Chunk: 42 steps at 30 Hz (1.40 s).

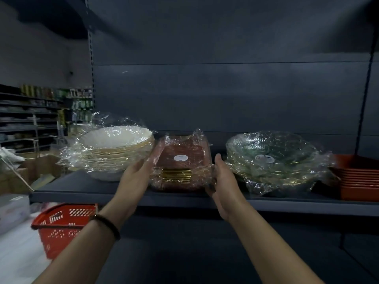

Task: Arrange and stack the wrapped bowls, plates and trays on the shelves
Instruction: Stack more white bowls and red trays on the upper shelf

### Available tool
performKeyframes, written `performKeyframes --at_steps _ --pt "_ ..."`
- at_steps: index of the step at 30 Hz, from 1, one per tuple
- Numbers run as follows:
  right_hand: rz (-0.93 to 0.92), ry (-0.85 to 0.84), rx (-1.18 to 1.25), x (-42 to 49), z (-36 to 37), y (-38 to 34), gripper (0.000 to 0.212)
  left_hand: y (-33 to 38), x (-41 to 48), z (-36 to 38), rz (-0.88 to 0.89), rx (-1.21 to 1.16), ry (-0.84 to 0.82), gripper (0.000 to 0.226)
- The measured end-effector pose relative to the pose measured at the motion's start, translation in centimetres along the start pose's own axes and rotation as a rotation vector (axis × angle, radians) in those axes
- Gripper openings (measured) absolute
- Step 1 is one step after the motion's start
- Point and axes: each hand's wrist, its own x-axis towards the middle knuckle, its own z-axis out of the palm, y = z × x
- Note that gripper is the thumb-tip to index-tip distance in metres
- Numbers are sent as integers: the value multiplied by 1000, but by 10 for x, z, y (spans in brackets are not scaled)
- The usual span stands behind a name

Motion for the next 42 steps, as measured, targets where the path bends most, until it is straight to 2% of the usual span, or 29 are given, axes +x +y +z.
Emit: performKeyframes --at_steps 3,4,8,10,13,16,19,23,25,27,28,31,34,38,40,42 --pt "-14 3 8 1 6 3 60 -8 7 5 57 145 67 29" --pt "-24 9 17 0 8 3 57 -12 8 7 67 216 79 22" --pt "-63 59 2 3 8 9 56 -30 16 3 46 321 49 30" --pt "-68 41 -18 -1 8 9 62 -36 20 -2 34 306 32 31" --pt "-64 13 20 -10 6 8 62 -45 25 -8 23 245 12 47" --pt "-122 16 72 -22 2 8 50 -45 18 -6 47 196 -60 46" --pt "-175 35 102 -33 -6 8 67 -44 10 3 88 197 -132 43" --pt "-212 50 123 -40 -17 10 53 -40 2 19 96 132 -174 42" --pt "-229 58 86 -42 -19 11 65 -39 -1 24 94 118 -181 39" --pt "-245 61 49 -43 -20 12 94 -39 -3 28 80 129 -170 39" --pt "-242 60 36 -43 -21 13 97 -39 -3 29 72 119 -163 39" --pt "-210 59 72 -40 -21 11 66 -38 -5 33 53 62 -151 36" --pt "-183 94 94 -37 -25 10 50 -35 -6 36 34 34 -151 29" --pt "-150 102 141 -38 -27 0 18 -31 0 39 -10 -25 -118 26" --pt "-163 109 135 -35 -26 -3 15 -29 7 38 -13 -36 -98 26" --pt "-169 70 146 -33 -27 -4 32 -31 12 38 4 -11 -71 27"
